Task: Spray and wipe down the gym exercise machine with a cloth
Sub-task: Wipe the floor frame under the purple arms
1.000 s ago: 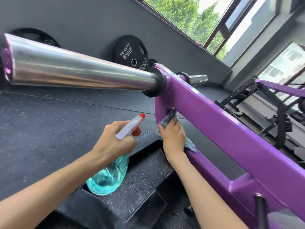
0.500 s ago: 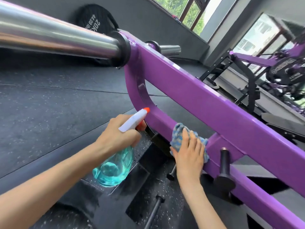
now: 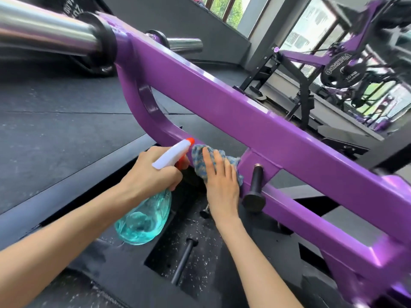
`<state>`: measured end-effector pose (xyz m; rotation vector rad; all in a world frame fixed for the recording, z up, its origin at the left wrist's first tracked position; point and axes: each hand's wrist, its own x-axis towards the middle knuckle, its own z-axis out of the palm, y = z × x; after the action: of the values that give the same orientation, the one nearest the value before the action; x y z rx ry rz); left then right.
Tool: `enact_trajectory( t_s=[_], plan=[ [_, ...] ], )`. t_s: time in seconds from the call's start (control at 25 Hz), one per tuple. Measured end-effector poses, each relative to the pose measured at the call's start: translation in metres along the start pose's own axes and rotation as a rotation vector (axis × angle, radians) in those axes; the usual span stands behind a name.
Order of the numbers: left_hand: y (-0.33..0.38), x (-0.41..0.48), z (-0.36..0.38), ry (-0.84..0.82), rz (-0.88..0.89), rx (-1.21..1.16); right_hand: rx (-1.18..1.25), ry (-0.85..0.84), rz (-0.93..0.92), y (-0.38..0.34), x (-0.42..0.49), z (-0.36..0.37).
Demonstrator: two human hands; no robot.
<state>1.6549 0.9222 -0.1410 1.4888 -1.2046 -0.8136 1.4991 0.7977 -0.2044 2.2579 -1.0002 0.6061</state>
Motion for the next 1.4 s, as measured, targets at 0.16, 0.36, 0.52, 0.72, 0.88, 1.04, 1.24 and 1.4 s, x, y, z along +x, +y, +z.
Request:
enact_trajectory(
  t_s=[0.16, 0.36, 0.52, 0.72, 0.88, 1.04, 1.24, 1.4],
  plan=[
    [0.002, -0.002, 0.021, -0.023, -0.035, -0.043, -0.006, -0.094, -0.146, 0.059, -0.054, -0.019],
    [0.011, 0.001, 0.042, -0.064, -0.032, -0.117, -0.088, -0.133, 0.282, 0.143, -0.122, -0.047],
    [0.017, -0.001, 0.057, -0.099, -0.018, -0.104, 0.066, -0.206, 0.500, 0.168, -0.130, -0.071],
    [0.006, 0.003, 0.075, -0.138, -0.052, -0.131, 0.282, -0.386, 0.431, 0.108, -0.041, -0.055],
    [0.000, -0.002, 0.077, -0.217, 0.006, -0.097, 0.141, -0.252, 0.440, 0.156, -0.115, -0.070],
    [-0.005, -0.010, 0.091, -0.301, -0.031, -0.017, 0.239, -0.263, 0.895, 0.198, -0.140, -0.090],
    [0.000, -0.010, 0.143, -0.471, 0.072, 0.114, 0.281, -0.374, 0.770, 0.199, -0.144, -0.099],
    [0.025, -0.009, 0.183, -0.438, 0.120, 0.070, 0.289, -0.447, 0.836, 0.202, -0.144, -0.105]
  ],
)
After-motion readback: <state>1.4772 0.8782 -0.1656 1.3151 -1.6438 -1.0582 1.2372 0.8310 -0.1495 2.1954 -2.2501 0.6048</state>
